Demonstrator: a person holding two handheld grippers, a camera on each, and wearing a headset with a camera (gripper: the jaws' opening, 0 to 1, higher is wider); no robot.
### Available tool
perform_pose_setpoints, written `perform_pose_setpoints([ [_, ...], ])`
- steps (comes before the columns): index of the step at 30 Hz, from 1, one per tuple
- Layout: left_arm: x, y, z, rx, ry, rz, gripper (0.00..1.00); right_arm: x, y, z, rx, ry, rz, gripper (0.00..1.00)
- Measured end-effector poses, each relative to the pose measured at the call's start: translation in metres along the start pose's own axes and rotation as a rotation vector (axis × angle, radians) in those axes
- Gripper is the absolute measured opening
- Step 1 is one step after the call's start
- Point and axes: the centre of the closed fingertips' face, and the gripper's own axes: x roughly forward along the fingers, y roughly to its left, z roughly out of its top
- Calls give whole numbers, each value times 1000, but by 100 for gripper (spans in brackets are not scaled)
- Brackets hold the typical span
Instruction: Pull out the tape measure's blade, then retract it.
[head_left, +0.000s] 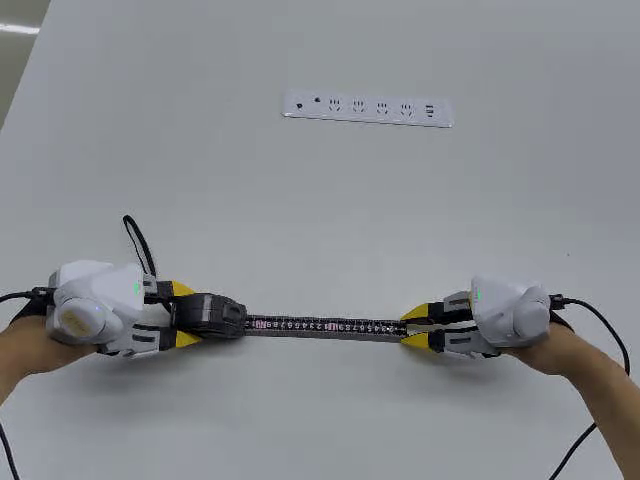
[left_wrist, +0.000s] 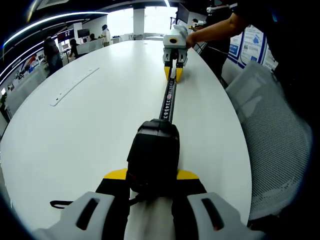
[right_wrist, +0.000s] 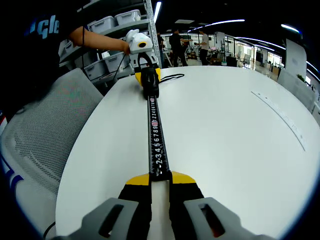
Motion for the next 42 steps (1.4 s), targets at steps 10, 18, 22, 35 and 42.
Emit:
perform_pose_setpoints([
  [10, 0, 0, 0, 2, 5, 1, 28, -4, 0, -4, 1, 4, -3, 10],
  [18, 0, 0, -1, 1, 6, 2, 28, -8, -2, -8, 6, 9, -8, 10],
  [22, 0, 0, 0, 2, 8, 3, 28, -7, -1, -8, 6, 14, -7, 10],
  [35, 1, -1, 1, 19, 26, 5, 28, -5, 0, -7, -15, 36, -28, 13],
  [42, 2, -1, 0, 19, 28, 6, 29, -5, 1, -7, -11, 38, -37, 13],
])
